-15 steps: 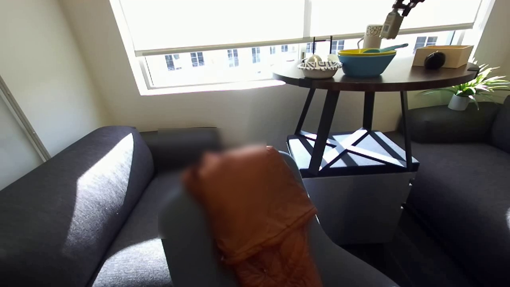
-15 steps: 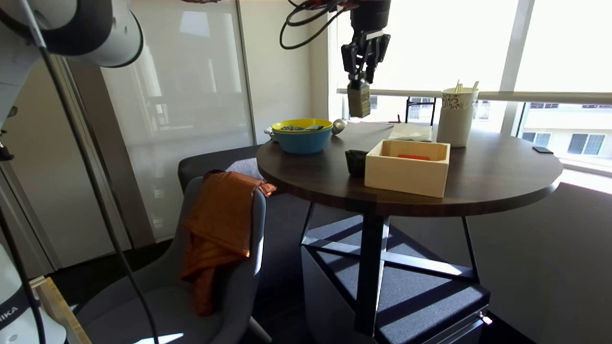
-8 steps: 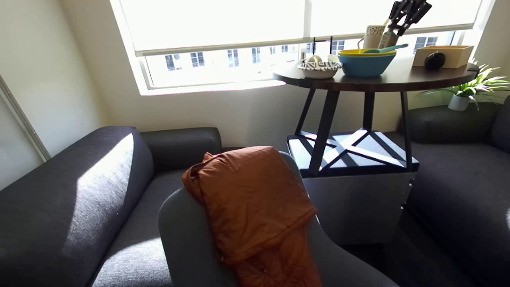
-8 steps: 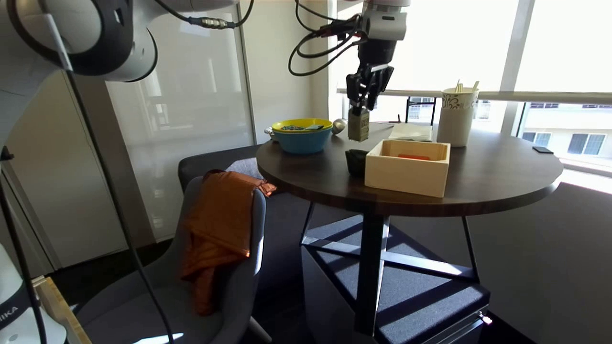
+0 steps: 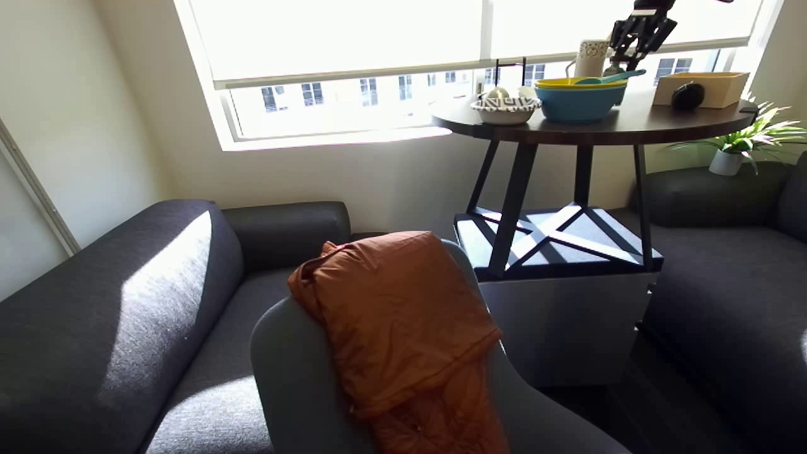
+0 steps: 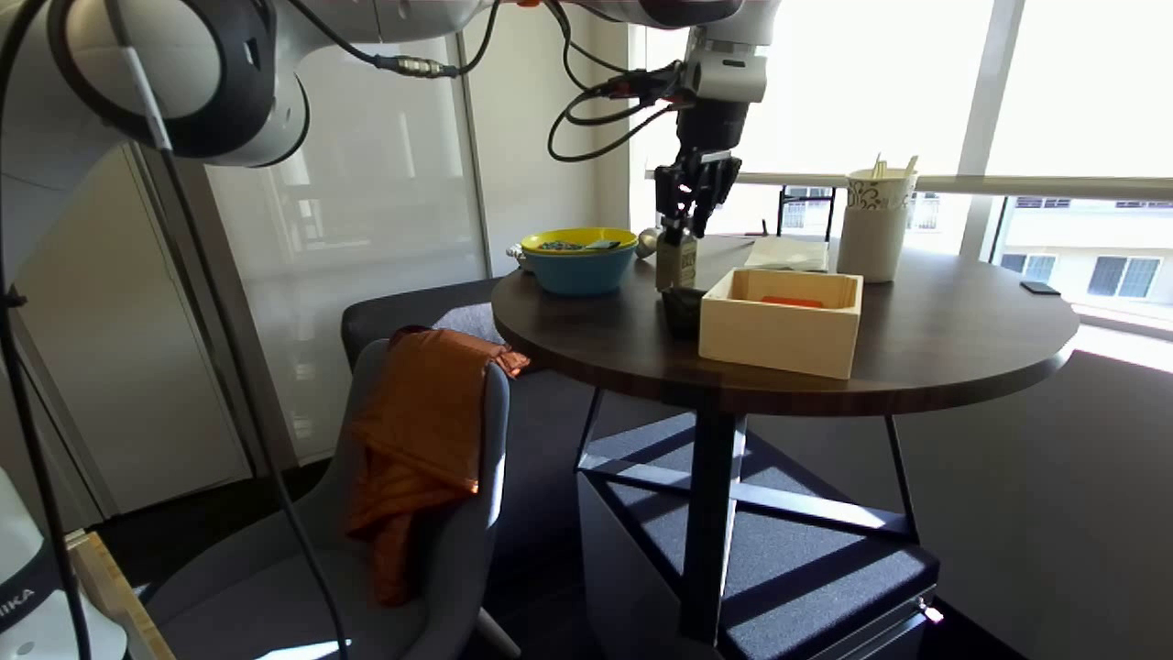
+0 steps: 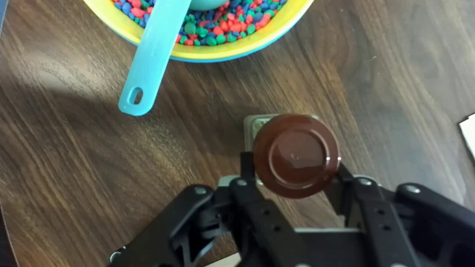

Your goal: Move the spice bottle from the box to the table

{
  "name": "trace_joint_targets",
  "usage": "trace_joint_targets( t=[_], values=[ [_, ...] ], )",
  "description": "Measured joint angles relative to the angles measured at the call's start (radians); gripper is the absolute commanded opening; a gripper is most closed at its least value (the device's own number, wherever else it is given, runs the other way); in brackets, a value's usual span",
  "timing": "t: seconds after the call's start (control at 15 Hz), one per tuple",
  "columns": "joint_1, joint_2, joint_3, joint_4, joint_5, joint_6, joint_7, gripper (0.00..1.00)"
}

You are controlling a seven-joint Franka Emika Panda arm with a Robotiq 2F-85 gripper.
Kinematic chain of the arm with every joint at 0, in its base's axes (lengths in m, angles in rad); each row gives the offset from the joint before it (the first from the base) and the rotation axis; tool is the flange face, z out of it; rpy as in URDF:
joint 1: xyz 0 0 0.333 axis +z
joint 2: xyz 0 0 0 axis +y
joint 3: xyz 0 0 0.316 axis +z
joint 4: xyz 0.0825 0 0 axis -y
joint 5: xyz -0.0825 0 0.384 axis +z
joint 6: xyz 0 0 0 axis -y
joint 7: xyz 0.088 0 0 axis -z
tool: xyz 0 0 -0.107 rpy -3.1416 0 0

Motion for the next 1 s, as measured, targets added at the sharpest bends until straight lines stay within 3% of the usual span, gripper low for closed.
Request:
trace_joint_targets(
  t=[0.07,0.2,0.33,0.6,1.0],
  values=[
    [0.001,0.003,0.000,0.000,-0.003,-0.005,0.000,0.73],
    [0.001,0.005,0.000,0.001,-0.004,-0.014,0.000,0.80],
    [0.001,0.005,0.000,0.002,-0.004,-0.022,0.000,0.95],
    [0.005,-0.027,-0.007,0.024,-0.035,-0.018,-0.030,1.00],
    [0.103,-0.188,-0.060,-0.008,-0.263,-0.016,-0.141,1.00]
  ],
)
